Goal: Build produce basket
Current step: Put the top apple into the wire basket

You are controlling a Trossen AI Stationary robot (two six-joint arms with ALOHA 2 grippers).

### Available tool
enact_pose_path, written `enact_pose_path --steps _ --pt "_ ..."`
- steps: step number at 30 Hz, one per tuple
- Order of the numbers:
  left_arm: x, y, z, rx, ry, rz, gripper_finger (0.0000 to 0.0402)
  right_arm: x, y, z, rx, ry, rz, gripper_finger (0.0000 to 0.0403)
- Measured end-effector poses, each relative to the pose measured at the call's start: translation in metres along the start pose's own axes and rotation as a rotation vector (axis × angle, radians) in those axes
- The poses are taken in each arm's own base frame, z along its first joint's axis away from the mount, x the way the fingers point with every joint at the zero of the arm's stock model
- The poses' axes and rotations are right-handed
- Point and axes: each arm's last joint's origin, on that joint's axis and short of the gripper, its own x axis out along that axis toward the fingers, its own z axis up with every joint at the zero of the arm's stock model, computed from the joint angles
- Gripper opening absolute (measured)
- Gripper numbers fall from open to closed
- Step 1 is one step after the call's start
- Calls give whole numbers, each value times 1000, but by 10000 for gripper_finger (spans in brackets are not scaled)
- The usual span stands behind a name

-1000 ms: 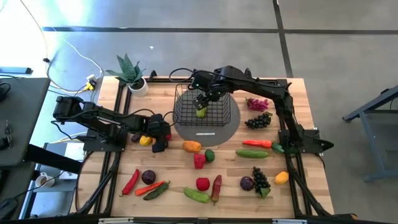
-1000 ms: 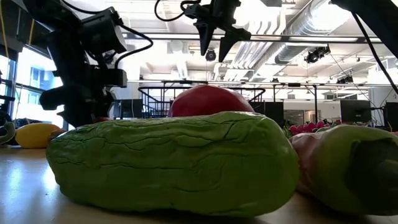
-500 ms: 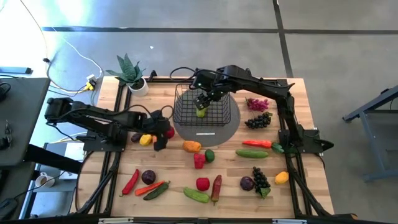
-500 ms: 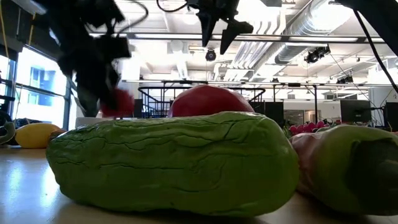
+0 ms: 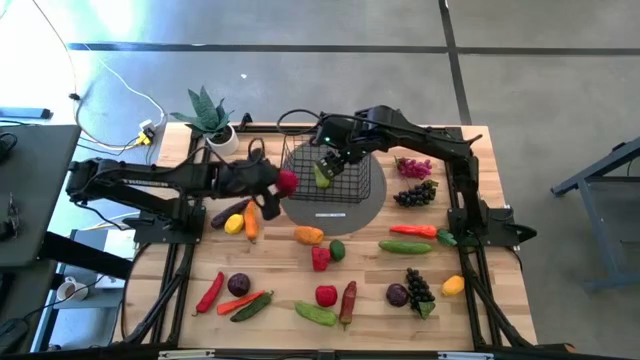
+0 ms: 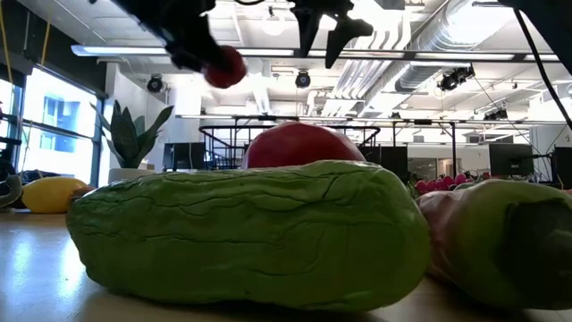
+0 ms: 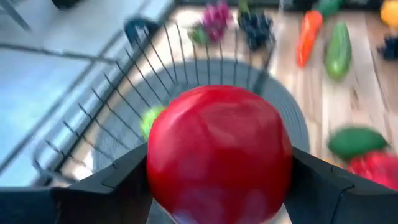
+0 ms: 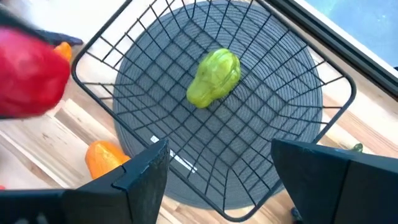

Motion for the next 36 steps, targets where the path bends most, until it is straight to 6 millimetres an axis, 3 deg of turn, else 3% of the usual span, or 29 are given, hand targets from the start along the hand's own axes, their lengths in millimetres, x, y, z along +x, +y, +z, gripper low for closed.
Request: enact_pose_path --steps 8,23,36 --pt "23 20 5 18 -18 81 274 0 1 -1 3 4 -3 264" --pt "82 44 -19 -5 129 147 276 0 1 -1 -1 -4 -13 264" --pt "95 45 -27 -87 157 136 281 -1 1 -4 24 11 -36 264"
